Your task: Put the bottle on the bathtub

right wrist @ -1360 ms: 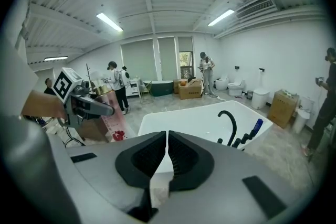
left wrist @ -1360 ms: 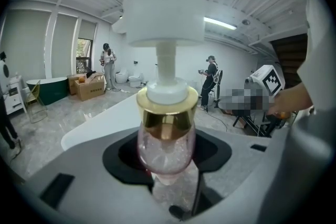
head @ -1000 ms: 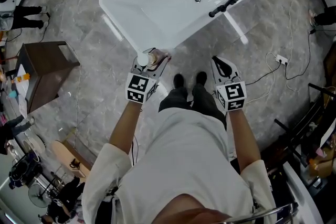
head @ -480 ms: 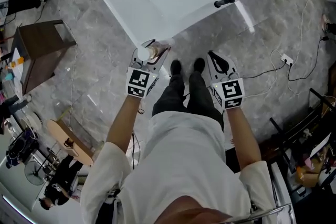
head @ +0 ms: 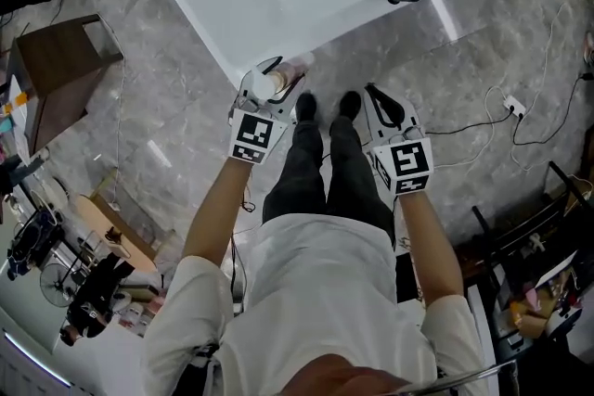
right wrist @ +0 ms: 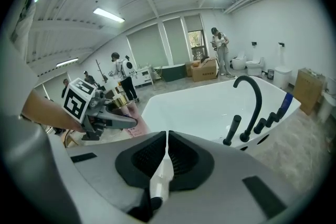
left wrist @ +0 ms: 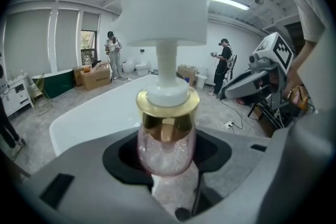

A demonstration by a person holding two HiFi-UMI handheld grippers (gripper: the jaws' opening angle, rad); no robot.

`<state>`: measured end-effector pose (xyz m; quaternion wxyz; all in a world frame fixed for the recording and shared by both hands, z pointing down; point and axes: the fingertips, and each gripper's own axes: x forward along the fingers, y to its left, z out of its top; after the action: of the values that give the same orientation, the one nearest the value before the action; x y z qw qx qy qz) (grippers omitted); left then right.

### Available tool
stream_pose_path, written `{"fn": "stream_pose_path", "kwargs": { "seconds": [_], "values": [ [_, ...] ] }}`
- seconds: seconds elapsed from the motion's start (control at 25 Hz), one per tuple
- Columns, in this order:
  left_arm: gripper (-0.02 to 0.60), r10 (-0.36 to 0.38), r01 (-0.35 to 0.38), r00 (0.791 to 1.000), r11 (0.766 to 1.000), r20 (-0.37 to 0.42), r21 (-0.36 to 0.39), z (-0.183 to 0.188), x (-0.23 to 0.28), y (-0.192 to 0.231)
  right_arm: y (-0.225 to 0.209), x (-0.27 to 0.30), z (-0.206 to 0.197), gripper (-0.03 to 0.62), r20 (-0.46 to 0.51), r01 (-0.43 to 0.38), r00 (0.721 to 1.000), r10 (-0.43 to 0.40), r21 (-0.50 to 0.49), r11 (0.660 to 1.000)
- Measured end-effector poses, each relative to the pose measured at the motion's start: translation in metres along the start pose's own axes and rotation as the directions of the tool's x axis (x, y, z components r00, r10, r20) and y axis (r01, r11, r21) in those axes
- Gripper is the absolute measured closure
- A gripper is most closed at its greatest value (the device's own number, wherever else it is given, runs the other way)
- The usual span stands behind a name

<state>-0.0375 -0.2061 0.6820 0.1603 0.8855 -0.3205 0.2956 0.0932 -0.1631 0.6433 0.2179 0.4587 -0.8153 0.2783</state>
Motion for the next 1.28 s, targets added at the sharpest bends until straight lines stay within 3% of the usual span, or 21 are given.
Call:
{"fn": "stream_pose_path", "kwargs": {
  "seconds": [0.6,1.28],
  "values": [
    [0.362,0.029,-0.028,0.996,1.000,-0.079,0.014,-0.073,0.087,0.017,-0.025,0.059,-0.051,0.558,-0.048,-0.058,0.997,0.058,-0.003,0.998],
    [0.360,0.055,-0.041,0.992,0.992,-0.114,0.117,-0.088,0.146,0.022,-0.043,0.099,-0.079,0.559,-0.059,-0.108,0.992,0.110,0.032,0.994]
  ]
}}
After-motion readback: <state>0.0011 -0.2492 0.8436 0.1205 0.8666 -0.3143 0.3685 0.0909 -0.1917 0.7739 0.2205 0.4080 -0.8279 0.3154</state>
